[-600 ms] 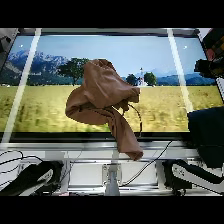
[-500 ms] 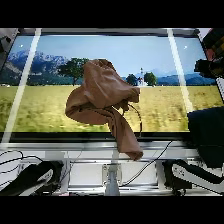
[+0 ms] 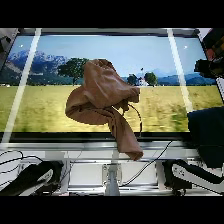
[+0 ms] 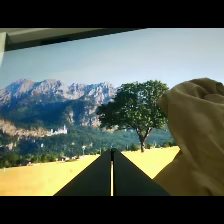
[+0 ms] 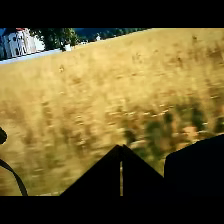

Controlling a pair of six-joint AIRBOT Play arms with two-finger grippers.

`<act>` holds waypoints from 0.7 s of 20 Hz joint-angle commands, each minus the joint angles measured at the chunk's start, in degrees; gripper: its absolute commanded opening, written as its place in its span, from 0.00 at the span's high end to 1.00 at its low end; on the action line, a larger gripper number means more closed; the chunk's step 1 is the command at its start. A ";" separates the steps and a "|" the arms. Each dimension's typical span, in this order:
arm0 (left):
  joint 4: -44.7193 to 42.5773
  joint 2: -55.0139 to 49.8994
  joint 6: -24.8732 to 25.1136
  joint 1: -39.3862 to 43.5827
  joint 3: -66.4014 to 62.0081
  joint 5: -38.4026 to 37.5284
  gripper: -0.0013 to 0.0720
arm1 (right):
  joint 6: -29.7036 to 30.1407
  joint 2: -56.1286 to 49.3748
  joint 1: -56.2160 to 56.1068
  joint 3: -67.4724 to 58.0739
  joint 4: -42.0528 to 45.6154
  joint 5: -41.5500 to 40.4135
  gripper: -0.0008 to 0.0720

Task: Fold the clothes and pants, and hang the long-sleeved shirts on hangers.

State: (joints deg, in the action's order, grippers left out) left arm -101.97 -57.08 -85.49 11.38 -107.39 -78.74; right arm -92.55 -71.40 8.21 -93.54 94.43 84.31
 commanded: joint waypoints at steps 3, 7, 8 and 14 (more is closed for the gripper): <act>-0.02 0.00 0.02 -0.07 0.00 1.11 0.96 | 0.20 0.04 -0.04 -0.02 -0.11 0.00 0.94; 0.00 0.02 0.00 -0.07 0.00 1.95 0.96 | 0.02 0.04 -0.04 -0.04 -1.73 -1.68 0.94; 0.00 0.02 0.00 -0.07 0.00 1.95 0.96 | 0.00 0.02 -0.04 -0.02 -3.04 -2.58 0.94; 0.07 -0.02 -2.43 -0.07 0.00 1.64 0.96 | 2.84 -0.02 -0.15 2.60 -15.02 -2.05 0.94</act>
State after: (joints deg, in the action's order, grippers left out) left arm -101.95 -57.08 -86.11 11.35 -107.39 -76.25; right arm -91.83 -71.42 8.19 -92.49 85.80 81.38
